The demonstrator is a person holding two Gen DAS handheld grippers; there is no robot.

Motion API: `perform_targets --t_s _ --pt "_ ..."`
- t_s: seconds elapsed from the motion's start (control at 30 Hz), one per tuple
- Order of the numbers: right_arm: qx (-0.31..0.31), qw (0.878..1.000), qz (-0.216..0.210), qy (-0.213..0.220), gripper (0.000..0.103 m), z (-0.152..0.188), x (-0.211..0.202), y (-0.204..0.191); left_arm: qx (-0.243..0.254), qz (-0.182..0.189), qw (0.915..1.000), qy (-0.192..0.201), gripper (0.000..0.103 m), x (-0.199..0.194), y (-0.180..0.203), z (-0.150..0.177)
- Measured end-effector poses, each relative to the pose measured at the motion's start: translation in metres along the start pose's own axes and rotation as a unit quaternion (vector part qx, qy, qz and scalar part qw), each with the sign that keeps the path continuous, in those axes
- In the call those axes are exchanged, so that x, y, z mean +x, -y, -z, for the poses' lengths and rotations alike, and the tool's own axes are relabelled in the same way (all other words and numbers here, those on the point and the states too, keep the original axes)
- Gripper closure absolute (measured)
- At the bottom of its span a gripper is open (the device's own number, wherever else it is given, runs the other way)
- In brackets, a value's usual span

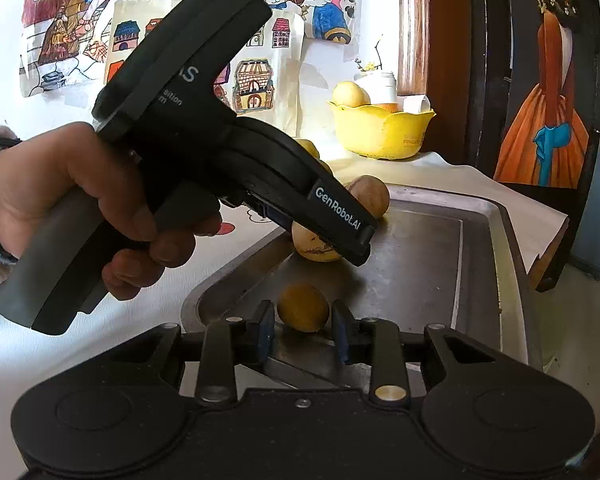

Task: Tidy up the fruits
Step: 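Open left tool to release the pepino in tray while right tool releases its fruit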

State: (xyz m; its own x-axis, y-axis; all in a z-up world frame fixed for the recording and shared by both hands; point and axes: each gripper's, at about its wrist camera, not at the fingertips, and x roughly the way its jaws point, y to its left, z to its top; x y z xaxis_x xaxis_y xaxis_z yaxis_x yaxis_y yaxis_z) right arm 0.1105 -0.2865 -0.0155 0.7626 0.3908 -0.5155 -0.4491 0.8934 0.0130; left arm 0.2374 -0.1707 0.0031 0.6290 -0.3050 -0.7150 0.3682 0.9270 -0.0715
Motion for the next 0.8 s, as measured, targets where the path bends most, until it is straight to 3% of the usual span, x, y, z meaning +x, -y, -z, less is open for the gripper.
perform_targets --t_s 0.2,0.53,0.63,0.8 --pt "0.006 1.0 0.002 0.008 0.062 0.001 -0.005 0.001 -0.013 0.007 0.9999 0.001 0.045 -0.002 -0.004 0.001" --pt "0.01 1.0 0.006 0.018 0.046 0.004 -0.02 -0.001 -0.017 0.003 0.9997 0.015 0.027 -0.016 -0.001 0.001" --pt "0.011 1.0 0.009 0.019 0.039 0.004 -0.025 -0.003 -0.028 0.005 0.9994 0.022 0.02 -0.024 -0.005 0.003" --pt "0.02 0.999 0.016 0.027 0.016 0.004 -0.036 -0.005 -0.046 0.001 0.9985 0.03 0.011 -0.041 -0.014 0.008"
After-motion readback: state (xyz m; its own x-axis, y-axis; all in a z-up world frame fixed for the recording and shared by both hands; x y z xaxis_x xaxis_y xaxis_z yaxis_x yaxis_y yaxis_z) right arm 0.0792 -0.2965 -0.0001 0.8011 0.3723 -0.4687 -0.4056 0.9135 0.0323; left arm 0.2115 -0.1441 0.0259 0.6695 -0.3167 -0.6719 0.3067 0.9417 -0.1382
